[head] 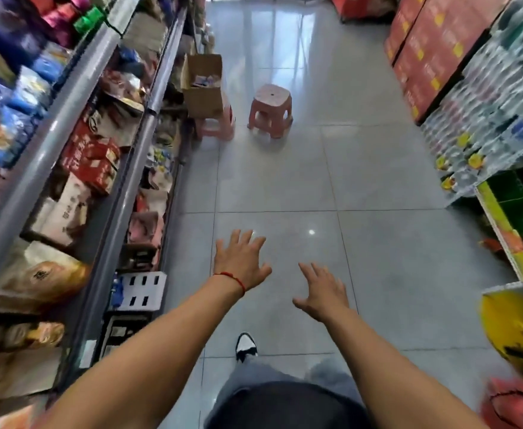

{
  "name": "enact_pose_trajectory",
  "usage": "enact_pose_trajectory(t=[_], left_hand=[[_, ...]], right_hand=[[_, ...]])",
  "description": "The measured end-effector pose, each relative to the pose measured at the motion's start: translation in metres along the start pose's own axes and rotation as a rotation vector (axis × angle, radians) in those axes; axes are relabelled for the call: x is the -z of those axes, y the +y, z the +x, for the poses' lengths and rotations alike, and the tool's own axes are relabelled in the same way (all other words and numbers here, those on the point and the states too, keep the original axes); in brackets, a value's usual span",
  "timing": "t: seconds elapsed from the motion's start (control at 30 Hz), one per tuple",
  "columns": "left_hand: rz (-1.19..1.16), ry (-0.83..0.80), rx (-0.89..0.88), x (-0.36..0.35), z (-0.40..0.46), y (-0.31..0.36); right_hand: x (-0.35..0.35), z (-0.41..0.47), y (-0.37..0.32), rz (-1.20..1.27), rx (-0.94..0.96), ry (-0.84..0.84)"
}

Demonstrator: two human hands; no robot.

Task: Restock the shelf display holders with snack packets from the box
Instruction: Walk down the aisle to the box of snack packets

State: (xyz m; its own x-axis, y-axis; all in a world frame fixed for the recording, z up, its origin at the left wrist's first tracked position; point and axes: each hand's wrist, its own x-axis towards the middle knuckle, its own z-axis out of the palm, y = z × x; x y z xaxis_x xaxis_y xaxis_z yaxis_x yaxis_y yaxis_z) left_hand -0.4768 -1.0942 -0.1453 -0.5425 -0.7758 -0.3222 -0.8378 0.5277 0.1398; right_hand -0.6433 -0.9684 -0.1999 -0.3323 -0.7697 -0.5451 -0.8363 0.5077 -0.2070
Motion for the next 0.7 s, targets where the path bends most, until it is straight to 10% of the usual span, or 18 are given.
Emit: enact_pose_trajectory(t=[0.7], left_hand=[[0.045, -0.029, 0.083, 0.156, 0.492, 0.007]], right_hand=[[0.291, 0.461, 0.024, -0.062, 0.117, -0.006]])
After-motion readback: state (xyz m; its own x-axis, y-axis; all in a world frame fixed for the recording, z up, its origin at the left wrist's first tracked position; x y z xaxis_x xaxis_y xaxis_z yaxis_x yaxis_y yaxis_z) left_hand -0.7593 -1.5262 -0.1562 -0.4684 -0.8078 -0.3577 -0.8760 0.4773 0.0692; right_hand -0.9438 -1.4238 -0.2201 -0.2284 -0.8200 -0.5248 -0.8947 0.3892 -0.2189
